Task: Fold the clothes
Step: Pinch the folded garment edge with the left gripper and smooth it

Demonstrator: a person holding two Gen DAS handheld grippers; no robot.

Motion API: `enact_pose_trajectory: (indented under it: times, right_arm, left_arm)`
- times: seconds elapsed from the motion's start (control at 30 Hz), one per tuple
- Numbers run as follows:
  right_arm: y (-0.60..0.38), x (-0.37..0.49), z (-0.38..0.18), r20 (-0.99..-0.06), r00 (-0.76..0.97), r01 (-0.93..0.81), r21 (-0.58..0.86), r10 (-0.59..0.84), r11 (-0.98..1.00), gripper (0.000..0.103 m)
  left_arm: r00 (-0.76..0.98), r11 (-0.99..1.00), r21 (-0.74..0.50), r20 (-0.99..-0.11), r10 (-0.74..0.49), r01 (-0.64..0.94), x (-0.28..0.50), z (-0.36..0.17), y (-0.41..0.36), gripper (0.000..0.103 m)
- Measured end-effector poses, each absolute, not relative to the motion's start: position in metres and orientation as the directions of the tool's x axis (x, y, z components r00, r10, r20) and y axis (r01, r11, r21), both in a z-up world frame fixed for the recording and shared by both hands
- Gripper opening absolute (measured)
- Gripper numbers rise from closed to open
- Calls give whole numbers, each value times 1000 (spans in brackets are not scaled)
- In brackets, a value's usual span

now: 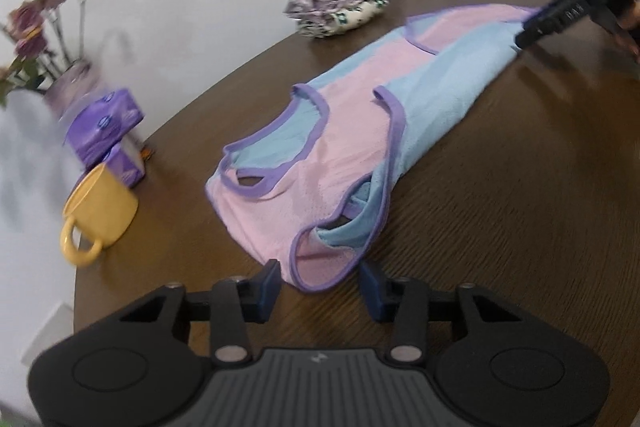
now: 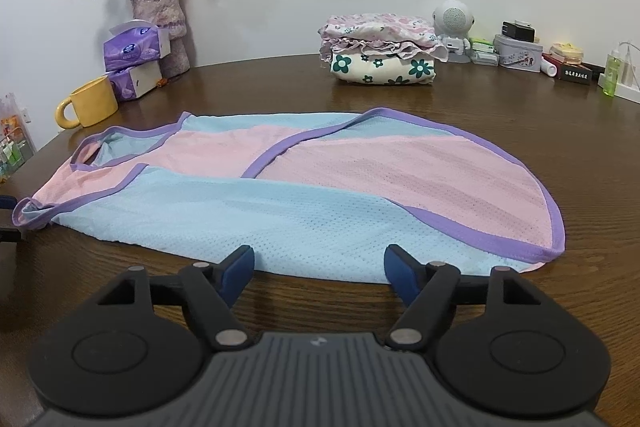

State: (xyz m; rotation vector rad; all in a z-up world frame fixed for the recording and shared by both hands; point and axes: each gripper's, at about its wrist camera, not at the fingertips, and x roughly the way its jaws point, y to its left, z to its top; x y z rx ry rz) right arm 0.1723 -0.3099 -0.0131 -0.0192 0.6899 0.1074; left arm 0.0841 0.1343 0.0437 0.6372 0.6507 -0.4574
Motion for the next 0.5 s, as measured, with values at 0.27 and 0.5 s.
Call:
enact_pose_trajectory:
  times: [0.27,0.5]
  right_arm:
    - [-309,172,-13,-636,766,-106,18,93,994,75]
    - [-309,172,-13,-636,766,-107,18,94,994,76]
  left_arm:
    - [646,657,360,-719,-257,663,92,48,145,3]
    - [617,667,302,-727,-300,680,117,77,160,2]
